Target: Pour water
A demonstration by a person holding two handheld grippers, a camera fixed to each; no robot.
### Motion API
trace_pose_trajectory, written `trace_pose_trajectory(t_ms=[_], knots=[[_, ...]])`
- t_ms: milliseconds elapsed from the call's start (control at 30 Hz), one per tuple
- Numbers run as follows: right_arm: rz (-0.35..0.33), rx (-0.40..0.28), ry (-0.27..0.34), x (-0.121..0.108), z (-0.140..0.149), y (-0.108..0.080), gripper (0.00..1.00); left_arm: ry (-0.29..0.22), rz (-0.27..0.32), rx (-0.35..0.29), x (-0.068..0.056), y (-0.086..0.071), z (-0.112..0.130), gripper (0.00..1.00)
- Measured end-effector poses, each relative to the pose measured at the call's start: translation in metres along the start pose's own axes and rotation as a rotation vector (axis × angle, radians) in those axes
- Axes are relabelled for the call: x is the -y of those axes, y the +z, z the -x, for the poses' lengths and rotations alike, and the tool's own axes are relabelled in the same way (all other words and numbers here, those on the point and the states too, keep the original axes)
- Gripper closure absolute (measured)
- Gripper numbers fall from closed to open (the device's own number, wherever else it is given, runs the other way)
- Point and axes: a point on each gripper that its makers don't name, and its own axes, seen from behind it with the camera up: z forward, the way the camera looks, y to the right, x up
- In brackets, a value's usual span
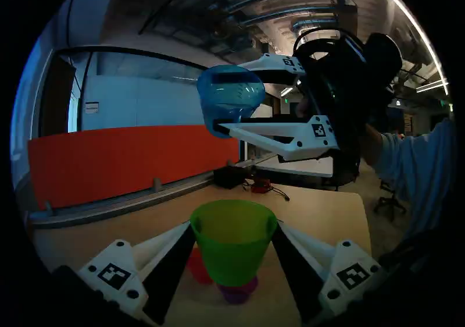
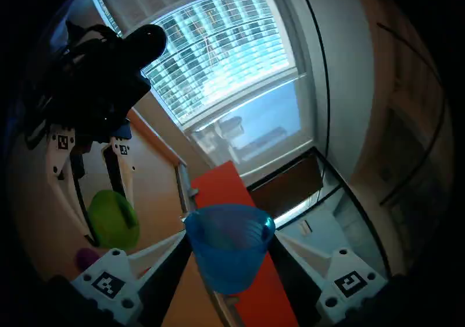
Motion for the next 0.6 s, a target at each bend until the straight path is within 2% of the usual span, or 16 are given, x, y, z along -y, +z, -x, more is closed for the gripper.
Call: trace_pose_trajectory(t_ms=[200, 600], knots=[[0.01, 0.002, -0.057, -0.0014, -0.002, 0.0042, 0.11, -0.003, 0.004, -0.003, -0.0006, 0.0007, -0.0001, 0.13], [0.032, 0.011, -0.129, -0.0078, -0.0006, 0.0083, 0.11, -0.001, 0.003, 0.0, -0.0012, 0.0006, 0.0025, 0.13]])
